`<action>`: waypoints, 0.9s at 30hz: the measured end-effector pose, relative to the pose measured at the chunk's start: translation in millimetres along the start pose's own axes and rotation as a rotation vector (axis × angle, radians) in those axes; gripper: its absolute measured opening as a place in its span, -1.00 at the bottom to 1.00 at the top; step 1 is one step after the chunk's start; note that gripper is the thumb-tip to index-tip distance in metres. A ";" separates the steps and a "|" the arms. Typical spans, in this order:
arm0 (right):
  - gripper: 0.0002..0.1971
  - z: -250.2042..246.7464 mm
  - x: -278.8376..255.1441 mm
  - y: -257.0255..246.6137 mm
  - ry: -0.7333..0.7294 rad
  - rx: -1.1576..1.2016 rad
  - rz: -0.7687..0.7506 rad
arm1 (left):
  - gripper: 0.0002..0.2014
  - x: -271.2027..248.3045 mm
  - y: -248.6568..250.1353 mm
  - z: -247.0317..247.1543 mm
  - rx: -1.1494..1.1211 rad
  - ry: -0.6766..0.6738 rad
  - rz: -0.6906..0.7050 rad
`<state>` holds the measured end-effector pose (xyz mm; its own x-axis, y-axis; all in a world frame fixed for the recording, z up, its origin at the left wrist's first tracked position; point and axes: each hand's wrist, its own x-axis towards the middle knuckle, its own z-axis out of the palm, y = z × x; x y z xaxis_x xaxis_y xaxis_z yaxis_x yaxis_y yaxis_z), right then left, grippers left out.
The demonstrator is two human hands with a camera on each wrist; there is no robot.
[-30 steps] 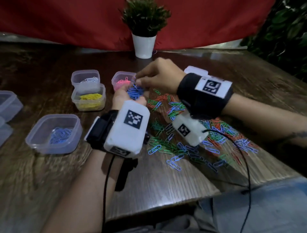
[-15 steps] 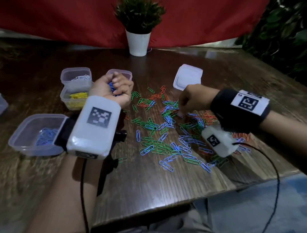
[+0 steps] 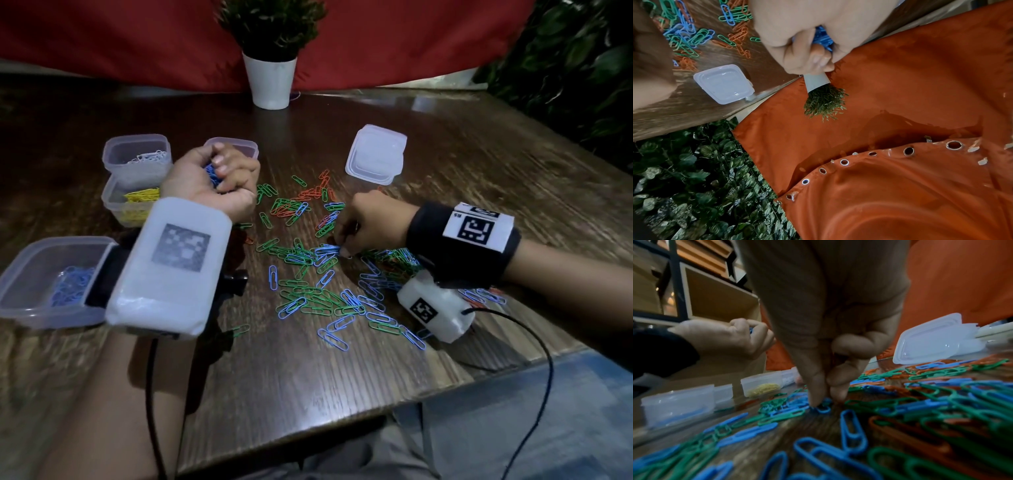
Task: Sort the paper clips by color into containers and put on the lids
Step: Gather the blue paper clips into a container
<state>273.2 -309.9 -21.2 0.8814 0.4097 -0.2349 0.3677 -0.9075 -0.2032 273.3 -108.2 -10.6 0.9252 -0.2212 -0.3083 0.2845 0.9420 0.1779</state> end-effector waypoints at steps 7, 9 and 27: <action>-0.91 7.4 -0.1 -7.4 0.018 -0.099 -0.046 | -0.74 -0.3 -1.3 0.5 0.005 -0.007 0.003; -0.91 6.9 2.1 -11.5 -0.013 -0.143 -0.064 | -0.74 0.0 -1.2 0.2 0.005 -0.002 0.002; -0.72 -9.5 -0.2 16.9 -0.140 0.764 0.045 | -0.78 9.0 -9.5 -3.8 0.137 -0.032 -0.060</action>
<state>282.1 -326.3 -15.5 0.8265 0.4279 -0.3658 -0.0187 -0.6286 -0.7775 277.9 -118.2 -18.6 0.9125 -0.2857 -0.2928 0.3688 0.8843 0.2863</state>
